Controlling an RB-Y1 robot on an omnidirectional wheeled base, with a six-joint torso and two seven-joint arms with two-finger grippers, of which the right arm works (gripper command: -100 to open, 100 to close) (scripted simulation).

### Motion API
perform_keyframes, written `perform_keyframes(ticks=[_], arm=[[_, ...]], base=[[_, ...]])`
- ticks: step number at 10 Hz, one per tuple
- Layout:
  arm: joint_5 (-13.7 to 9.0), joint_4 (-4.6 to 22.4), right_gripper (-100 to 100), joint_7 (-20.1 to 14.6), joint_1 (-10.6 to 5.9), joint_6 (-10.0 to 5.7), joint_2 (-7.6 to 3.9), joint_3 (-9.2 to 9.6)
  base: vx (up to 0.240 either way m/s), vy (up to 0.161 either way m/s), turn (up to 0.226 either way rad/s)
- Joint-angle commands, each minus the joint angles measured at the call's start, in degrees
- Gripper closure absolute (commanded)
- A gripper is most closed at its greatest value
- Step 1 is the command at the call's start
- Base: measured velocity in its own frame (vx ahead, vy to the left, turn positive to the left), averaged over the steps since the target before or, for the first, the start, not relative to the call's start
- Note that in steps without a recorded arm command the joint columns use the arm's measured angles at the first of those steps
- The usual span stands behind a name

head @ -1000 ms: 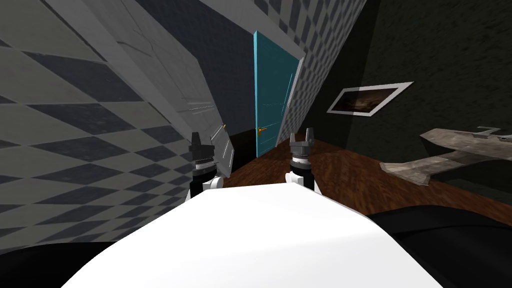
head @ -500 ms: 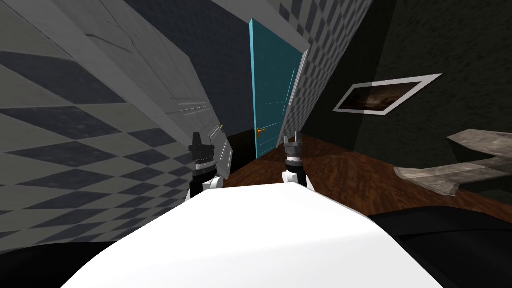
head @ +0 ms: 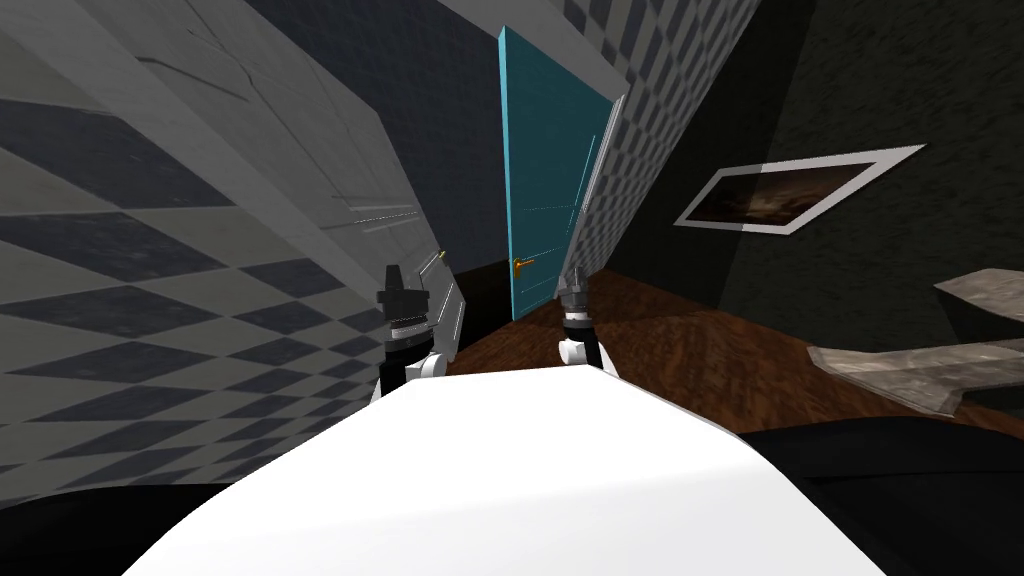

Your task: Push the door open

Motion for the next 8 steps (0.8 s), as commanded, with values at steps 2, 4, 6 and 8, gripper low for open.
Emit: perform_keyframes(ticks=[2, 4, 6, 8], arm=[[0.0, 3.7, -100, 0.2, -2.05, 1.16, -0.55, 0.47], [0.0, 6.9, -100, 0.4, -3.83, 1.93, -0.76, 0.96], [0.1, 10.3, -100, 0.6, -5.72, 2.74, -0.88, 1.48], [0.2, 13.6, -100, 0.8, -7.61, 3.56, -0.96, 2.00]], base=[[0.099, -0.088, 0.069], [0.081, -0.106, 0.061], [0.087, -0.100, 0.068], [0.093, -0.096, 0.069]])
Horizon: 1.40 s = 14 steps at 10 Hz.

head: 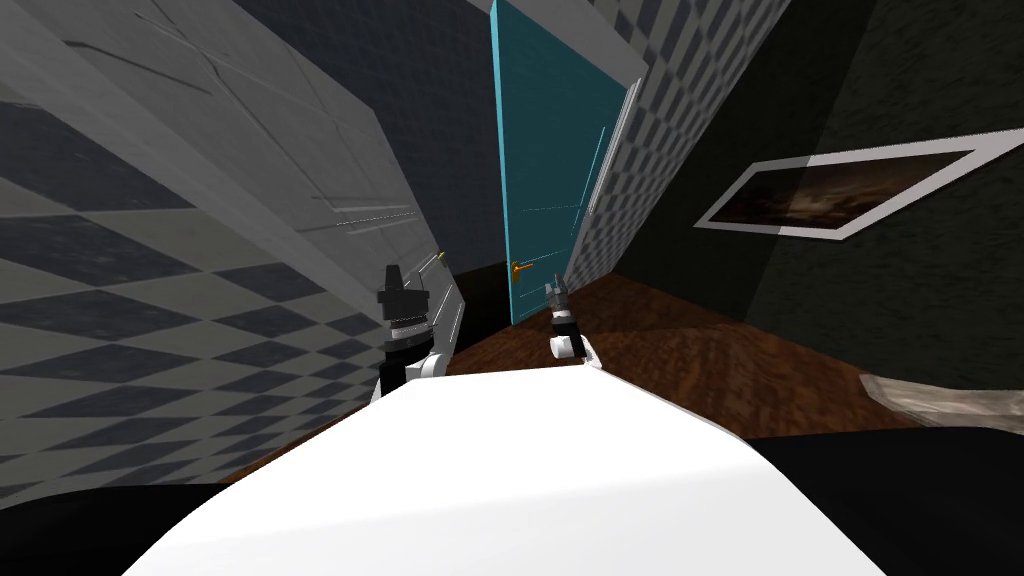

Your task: Push the door open

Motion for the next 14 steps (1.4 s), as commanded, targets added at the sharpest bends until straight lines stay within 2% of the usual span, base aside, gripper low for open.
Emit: perform_keyframes(ticks=[1, 10, 13, 14], arm=[[0.0, 2.9, -100, 0.1, -1.68, 0.73, -0.21, 0.29], [0.3, 18.4, -100, 1.1, -10.31, 4.46, 0.40, 2.65], [0.4, 23.1, -100, 1.5, -13.00, 5.62, 0.89, 3.39], [0.4, 23.2, -100, 1.5, -13.00, 5.62, 0.89, 3.39]], base=[[0.087, -0.078, 0.059], [0.083, -0.103, 0.071], [0.087, -0.094, 0.061], [0.051, -0.079, 0.025]])
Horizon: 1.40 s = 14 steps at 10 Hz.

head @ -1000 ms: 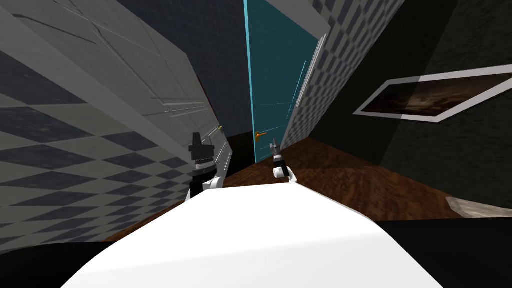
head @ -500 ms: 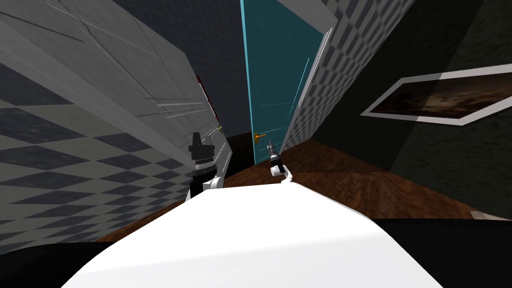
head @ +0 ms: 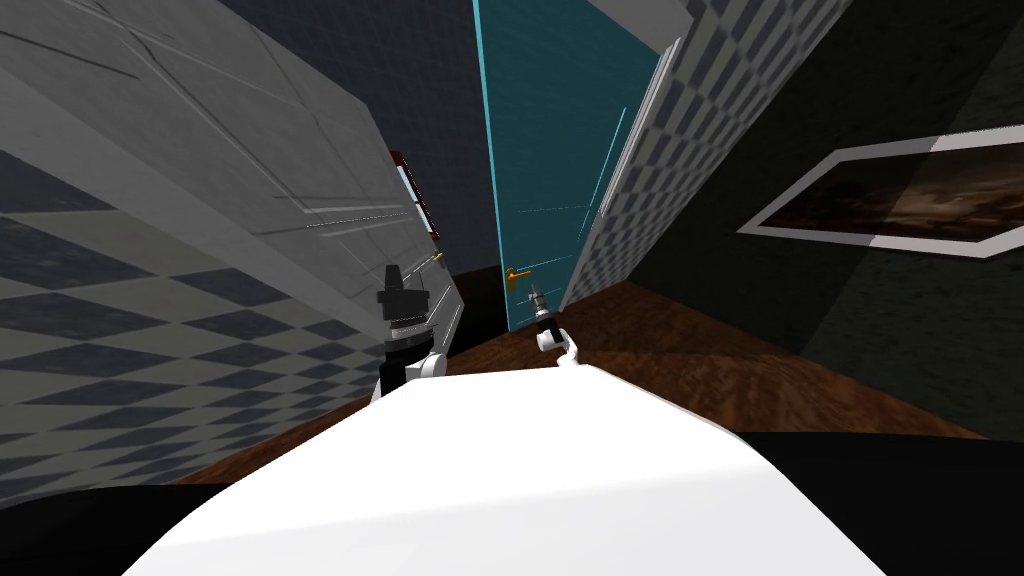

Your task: Push the door open

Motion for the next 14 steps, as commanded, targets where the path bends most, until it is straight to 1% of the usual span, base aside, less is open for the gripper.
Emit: perform_keyframes(ticks=[1, 5, 9, 10, 12, 13, 14], arm=[[0.0, 2.4, -100, 0.1, -1.20, 0.13, 0.18, 0.25], [0.1, 8.1, -100, 0.5, -4.41, 1.51, 1.01, 1.13], [0.2, 12.9, -100, 0.8, -7.10, 2.68, 1.94, 1.87], [0.3, 14.9, -100, 1.0, -8.20, 3.15, 2.39, 2.17], [0.3, 16.6, -100, 1.1, -9.18, 3.57, 2.82, 2.44], [0.3, 18.0, -100, 1.2, -9.94, 3.90, 3.20, 2.65], [0.4, 18.6, -100, 1.2, -10.31, 4.06, 3.38, 2.75]], base=[[0.036, -0.074, 0.036], [0.072, -0.099, 0.060], [0.075, -0.087, 0.049], [0.103, -0.112, 0.062], [0.091, -0.103, 0.050], [0.082, -0.097, 0.043], [0.088, -0.090, 0.033]])
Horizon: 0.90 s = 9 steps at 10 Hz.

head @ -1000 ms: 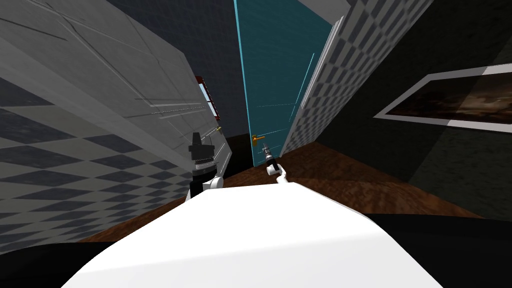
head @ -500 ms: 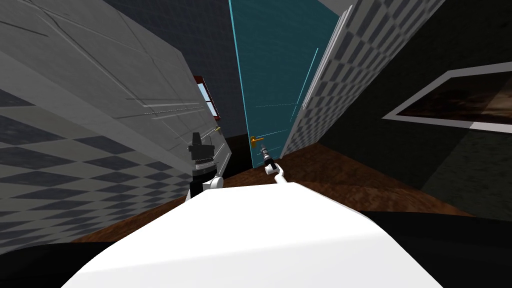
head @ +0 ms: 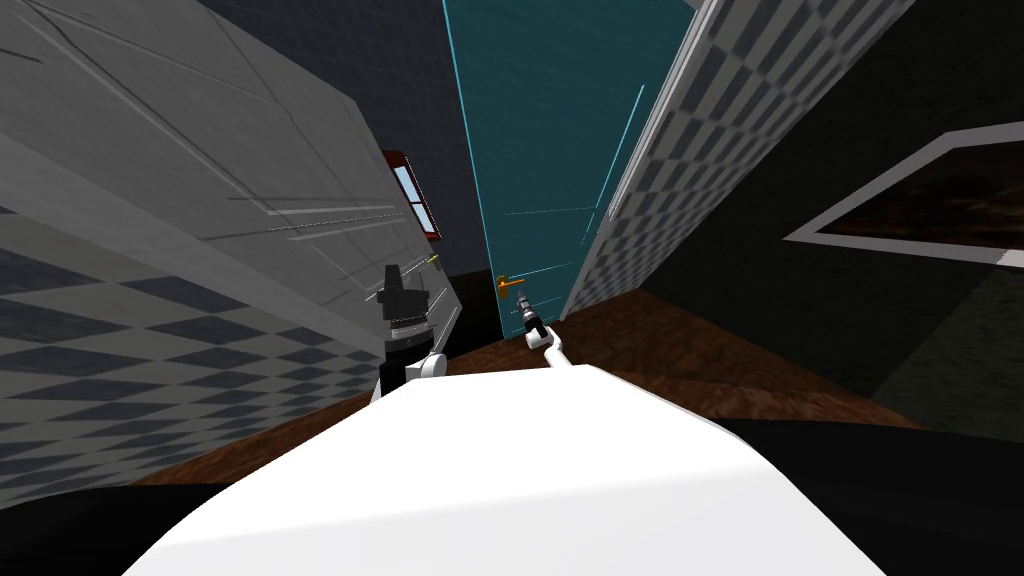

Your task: Push the door open

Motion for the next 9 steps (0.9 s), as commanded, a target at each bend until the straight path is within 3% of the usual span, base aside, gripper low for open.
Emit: perform_keyframes(ticks=[1, 2, 3, 5, 7, 9], arm=[[0.0, 1.6, -100, 0.0, -0.87, 0.28, 0.29, 0.27], [0.0, 0.9, -100, 0.0, -0.41, 0.16, 0.11, 0.21], [-0.1, 1.3, -100, 0.0, -0.64, 0.07, -1.66, -0.02], [-0.1, 1.7, -100, 0.0, -0.86, -0.07, -2.60, -0.31], [-0.2, 2.1, -100, 0.0, -1.10, -0.22, -2.62, -0.63], [-0.2, 2.5, -100, 0.1, -1.32, -0.36, -1.66, -0.93]], base=[[0.085, -0.073, 0.037], [0.037, -0.032, 0.011], [0.124, 0.036, 0.026], [0.197, 0.067, 0.024], [0.177, 0.056, 0.020], [0.212, 0.053, 0.018]])
